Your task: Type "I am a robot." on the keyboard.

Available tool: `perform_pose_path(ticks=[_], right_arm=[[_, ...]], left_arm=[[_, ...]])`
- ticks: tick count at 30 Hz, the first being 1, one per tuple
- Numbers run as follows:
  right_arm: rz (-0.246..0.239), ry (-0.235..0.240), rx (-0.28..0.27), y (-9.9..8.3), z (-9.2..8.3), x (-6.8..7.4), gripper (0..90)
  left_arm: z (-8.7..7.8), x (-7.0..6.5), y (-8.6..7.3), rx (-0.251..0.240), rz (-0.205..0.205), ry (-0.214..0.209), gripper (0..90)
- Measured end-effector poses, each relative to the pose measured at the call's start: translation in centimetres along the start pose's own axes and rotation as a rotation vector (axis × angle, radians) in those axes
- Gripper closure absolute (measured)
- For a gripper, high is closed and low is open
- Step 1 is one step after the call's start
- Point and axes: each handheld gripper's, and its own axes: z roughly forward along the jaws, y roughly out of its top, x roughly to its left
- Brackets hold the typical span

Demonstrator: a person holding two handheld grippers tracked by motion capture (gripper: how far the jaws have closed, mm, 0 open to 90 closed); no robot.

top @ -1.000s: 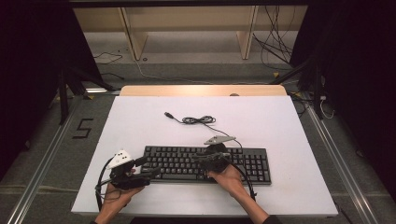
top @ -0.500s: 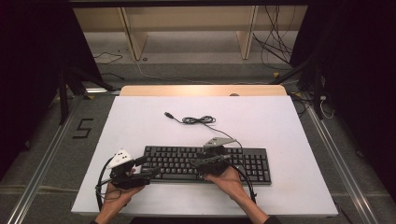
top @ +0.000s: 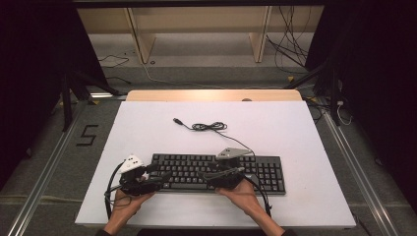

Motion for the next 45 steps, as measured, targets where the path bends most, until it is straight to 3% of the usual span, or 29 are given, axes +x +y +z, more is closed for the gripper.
perform_pose_path(ticks=[7,19,24,34,45], right_arm=[[-0.003,0.005,-0.022,-0.8,-1.1,0.1,43.2],[-0.024,0.001,-0.04,-1.8,-2.5,0.3,40.3],[-0.03,0.005,-0.042,-2.1,-2.8,0.6,39.5],[-0.038,0.008,-0.044,-2.5,-3.3,0.9,39.1],[-0.037,0.016,-0.043,-2.6,-3.5,1.1,37.7]], left_arm=[[0.8,-0.2,0.6,0.014,0.001,-0.001,47.8],[3.9,-1.0,1.4,0.094,0.045,-0.034,79.1],[5.0,-1.5,1.9,0.119,0.062,-0.049,87.7],[6.8,-1.4,2.2,0.165,0.051,-0.045,88.9],[7.9,-1.5,2.0,0.217,0.06,-0.011,89.0]])
